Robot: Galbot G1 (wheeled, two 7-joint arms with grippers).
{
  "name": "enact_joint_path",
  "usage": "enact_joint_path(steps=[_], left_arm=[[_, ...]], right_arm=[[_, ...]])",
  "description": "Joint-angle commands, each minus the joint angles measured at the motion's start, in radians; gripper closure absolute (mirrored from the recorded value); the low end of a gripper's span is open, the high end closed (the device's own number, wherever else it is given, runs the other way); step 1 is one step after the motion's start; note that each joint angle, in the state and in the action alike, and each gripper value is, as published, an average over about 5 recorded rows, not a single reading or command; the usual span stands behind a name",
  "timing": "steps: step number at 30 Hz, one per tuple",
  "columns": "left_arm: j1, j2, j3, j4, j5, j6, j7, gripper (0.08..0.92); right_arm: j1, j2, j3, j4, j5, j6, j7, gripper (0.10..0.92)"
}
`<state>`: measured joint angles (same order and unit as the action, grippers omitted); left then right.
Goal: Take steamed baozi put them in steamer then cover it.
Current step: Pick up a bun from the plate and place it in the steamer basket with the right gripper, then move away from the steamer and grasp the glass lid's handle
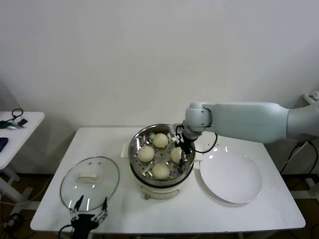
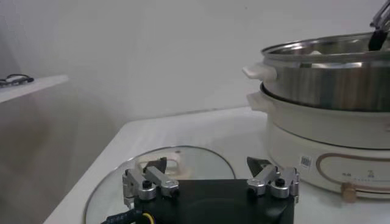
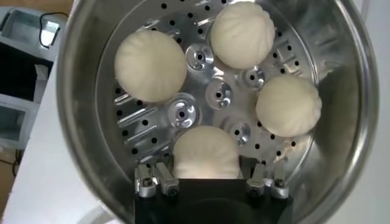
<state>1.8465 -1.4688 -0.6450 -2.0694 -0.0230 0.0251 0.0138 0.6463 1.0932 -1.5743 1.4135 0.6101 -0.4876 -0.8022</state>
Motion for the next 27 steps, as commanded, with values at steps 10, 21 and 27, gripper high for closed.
enact_joint_path(steps=[10,21,27], left_arm=[[0.005,0.006,-0.001,-0.004,0.005,0.01,-0.006,0.177],[0.0,0.015,-0.011,-0.032,-0.04,0.081,-0.046,0.177],[-0.012,0.027,-0.022,-0.039,-0.05,0.079,-0.048,0.177]], right_arm=[[0.062,-0.114,0.163,-0.025,0.157,0.06,-0.025,0.203],[-0.213,-0.564,0.556,0.144,0.173,0.024,0.078,0.203],[-0.662,-0.739,0.995,0.174,0.234,0.167,0.489,0.203]])
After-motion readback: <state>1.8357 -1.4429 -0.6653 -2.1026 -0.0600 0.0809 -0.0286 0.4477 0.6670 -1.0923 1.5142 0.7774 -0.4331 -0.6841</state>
